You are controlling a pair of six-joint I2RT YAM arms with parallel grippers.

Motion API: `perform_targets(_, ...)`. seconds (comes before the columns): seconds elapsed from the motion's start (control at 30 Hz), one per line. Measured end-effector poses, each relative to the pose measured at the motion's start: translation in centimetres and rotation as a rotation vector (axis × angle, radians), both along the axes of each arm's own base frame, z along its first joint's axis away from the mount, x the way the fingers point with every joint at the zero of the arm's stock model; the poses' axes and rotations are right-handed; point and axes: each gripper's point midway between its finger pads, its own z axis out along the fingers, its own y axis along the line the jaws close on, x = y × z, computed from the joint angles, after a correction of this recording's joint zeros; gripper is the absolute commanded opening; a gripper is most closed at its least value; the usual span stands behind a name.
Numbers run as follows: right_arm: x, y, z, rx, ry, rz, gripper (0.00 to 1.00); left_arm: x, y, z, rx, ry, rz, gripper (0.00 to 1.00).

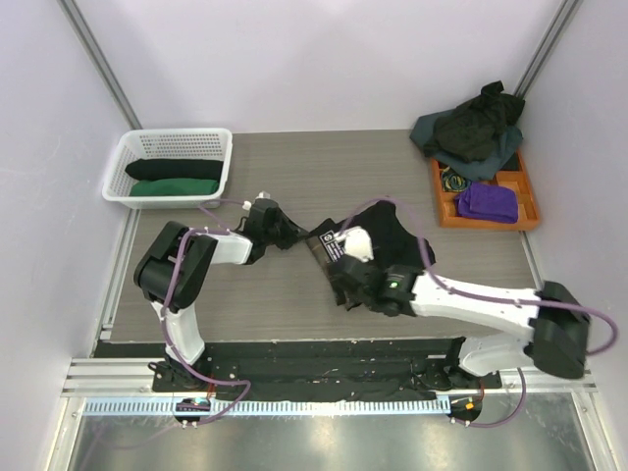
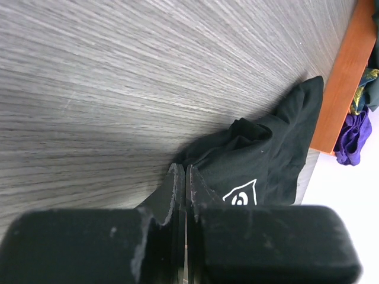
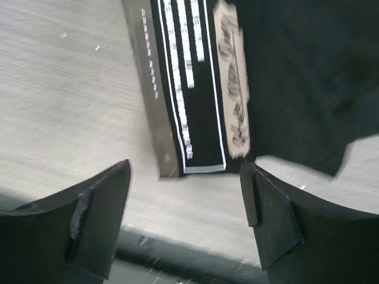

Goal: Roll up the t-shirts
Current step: Roll the T-shirt to the center of the board.

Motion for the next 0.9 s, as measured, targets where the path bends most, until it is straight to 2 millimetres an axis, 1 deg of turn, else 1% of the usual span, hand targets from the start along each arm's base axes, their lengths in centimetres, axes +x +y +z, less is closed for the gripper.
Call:
perform_targets(0.1, 1.0, 1.9, 0.1, -0.177, -0.105, 0.051, 0.84, 0.0, 0.0, 0.3, 0.004, 0.008, -0.002, 0.0)
perform_targets(0.17, 1.6, 2.7, 0.1, -0.267, -0.166, 0.073, 0.84, 0.1, -0.1, 0.5, 0.011, 0.02, -0.004, 0.0)
perform_targets(0.37, 2.5, 4.1, -0.8, -0.482, -0.3, 0.128, 0.84, 0.4, -0.6, 1.3, 0.018, 0.029, -0.028, 0.0)
perform_targets(0.53, 3.3, 5.4, -2.1, -0.616, -0.38, 0.14, 0.87, 0.0, -0.6, 1.3, 0.02, 0.046, -0.04, 0.0)
perform_targets(0.73, 4.0, 6.7, -4.5, -0.725, -0.438, 0.148, 0.88, -0.4, -0.8, 1.3, 0.015, 0.063, -0.056, 0.0)
perform_targets(0.8, 4.3, 7.0, -5.1, -0.758, -0.455, 0.144, 0.92, -0.5, -0.8, 1.4, 0.011, 0.067, -0.061, 0.0)
perform_targets(0.9, 5.3, 7.7, -5.4, -0.82, -0.5, 0.111, 0.92, -0.7, -0.9, 1.5, 0.004, 0.071, -0.068, 0.0)
